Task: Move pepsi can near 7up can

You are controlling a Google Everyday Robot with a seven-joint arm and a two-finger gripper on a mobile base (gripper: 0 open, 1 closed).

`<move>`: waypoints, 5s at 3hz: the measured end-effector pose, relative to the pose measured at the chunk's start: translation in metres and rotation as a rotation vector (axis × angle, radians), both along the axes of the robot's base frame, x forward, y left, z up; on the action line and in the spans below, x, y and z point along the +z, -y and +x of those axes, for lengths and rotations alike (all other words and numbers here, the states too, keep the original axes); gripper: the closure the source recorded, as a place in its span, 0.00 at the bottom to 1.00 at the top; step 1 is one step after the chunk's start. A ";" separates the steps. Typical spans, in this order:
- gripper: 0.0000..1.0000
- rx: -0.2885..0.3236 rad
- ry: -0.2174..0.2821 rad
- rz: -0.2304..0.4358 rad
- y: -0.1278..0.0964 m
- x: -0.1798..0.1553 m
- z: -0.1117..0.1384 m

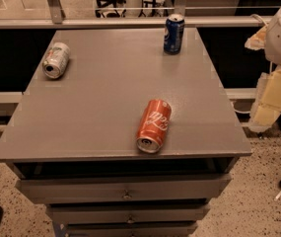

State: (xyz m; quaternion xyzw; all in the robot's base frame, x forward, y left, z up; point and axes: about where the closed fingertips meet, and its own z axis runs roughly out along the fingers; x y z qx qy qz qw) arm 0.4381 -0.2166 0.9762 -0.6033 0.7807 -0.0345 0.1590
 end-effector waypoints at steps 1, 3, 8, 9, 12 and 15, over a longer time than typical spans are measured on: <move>0.00 0.000 0.000 0.000 0.000 0.000 0.000; 0.00 0.027 0.121 0.180 -0.053 -0.004 0.085; 0.00 -0.278 0.301 0.691 -0.046 -0.061 0.307; 0.00 -0.322 0.407 0.752 -0.042 -0.059 0.340; 0.03 -0.417 0.420 0.952 -0.054 -0.078 0.414; 0.71 -0.370 0.368 1.064 -0.076 -0.069 0.396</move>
Offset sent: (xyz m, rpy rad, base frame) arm 0.0462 0.0530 0.0002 0.0597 -0.0961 0.0644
